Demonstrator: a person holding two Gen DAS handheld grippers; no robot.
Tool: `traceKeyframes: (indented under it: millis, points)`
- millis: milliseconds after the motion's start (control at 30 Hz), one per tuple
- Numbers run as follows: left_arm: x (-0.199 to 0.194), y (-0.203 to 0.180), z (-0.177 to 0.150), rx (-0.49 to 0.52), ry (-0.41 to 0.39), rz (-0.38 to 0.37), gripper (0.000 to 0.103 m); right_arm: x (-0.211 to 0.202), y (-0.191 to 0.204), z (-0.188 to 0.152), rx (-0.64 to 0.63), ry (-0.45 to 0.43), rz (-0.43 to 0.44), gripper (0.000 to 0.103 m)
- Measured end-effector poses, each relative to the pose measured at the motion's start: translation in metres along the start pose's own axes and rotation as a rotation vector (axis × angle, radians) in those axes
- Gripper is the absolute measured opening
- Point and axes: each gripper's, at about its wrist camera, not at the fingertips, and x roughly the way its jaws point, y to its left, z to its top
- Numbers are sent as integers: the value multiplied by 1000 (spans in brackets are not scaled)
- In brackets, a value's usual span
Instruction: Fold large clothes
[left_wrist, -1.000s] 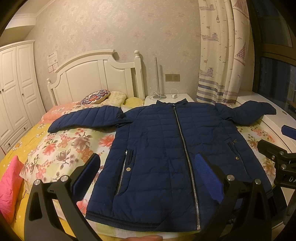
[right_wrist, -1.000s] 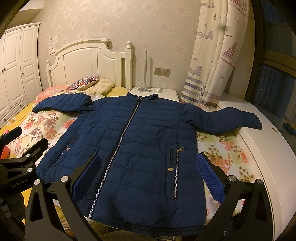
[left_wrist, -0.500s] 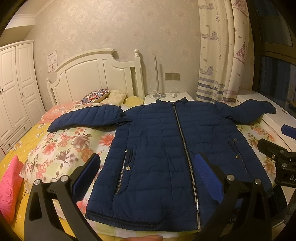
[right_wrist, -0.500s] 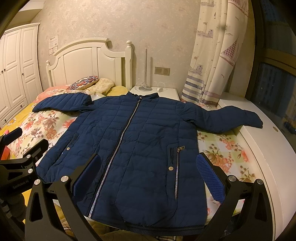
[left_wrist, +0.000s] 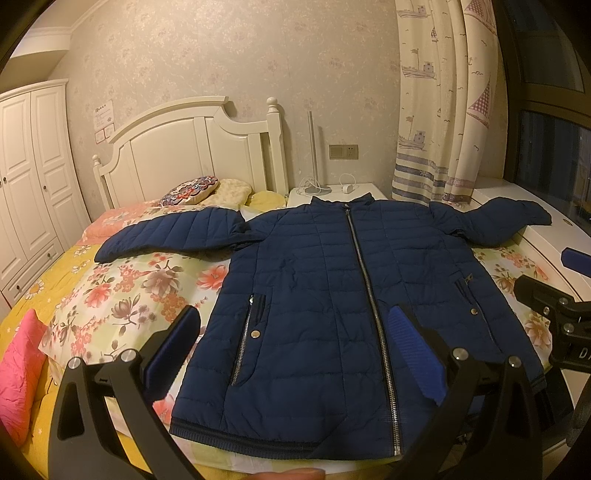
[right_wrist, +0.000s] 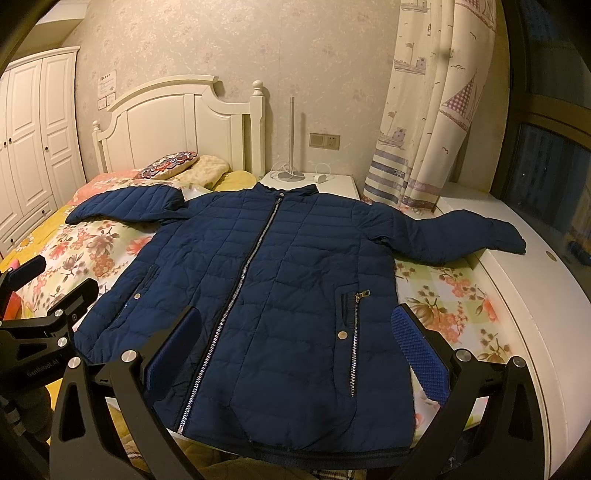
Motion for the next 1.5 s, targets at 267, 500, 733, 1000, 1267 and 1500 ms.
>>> traceKeyframes:
  millis: [267, 500, 733, 1000, 1267, 1500]
  points:
    - [0, 0, -3, 0, 5, -1, 101, 1, 0, -1, 2, 2, 2, 99]
    - [11, 0, -10, 6, 34, -4, 101, 5, 1, -12, 22, -19, 47, 99]
    - [95, -5, 2, 19, 159, -64, 101, 55, -36, -18, 83, 38, 95, 99]
    - [245, 1, 45, -29, 293, -158, 101, 155, -164, -2, 404, 180, 20, 98]
    - [350, 17, 55, -177, 356, -185, 101, 218, -272, 14, 654, 142, -120, 91]
    - [367, 17, 41, -160, 384, -207, 101, 259, -314, 28, 716, 111, -208, 90]
